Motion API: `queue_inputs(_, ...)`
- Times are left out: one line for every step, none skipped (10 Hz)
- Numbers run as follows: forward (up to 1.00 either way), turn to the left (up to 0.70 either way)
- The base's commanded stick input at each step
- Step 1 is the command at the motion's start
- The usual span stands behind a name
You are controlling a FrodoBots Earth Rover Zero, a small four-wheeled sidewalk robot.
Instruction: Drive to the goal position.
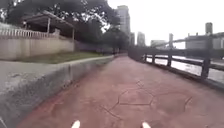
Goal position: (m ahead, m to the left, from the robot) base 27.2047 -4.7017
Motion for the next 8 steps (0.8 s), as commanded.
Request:
queue_inputs(0.70,-0.27)
queue_inputs(0.70,-0.05)
queue_inputs(0.70,0.00)
queue_inputs(0.70,0.00)
queue_inputs(0.70,0.00)
queue_inputs(0.70,0.00)
queue_inputs(0.70,0.00)
queue_inputs(0.70,0.00)
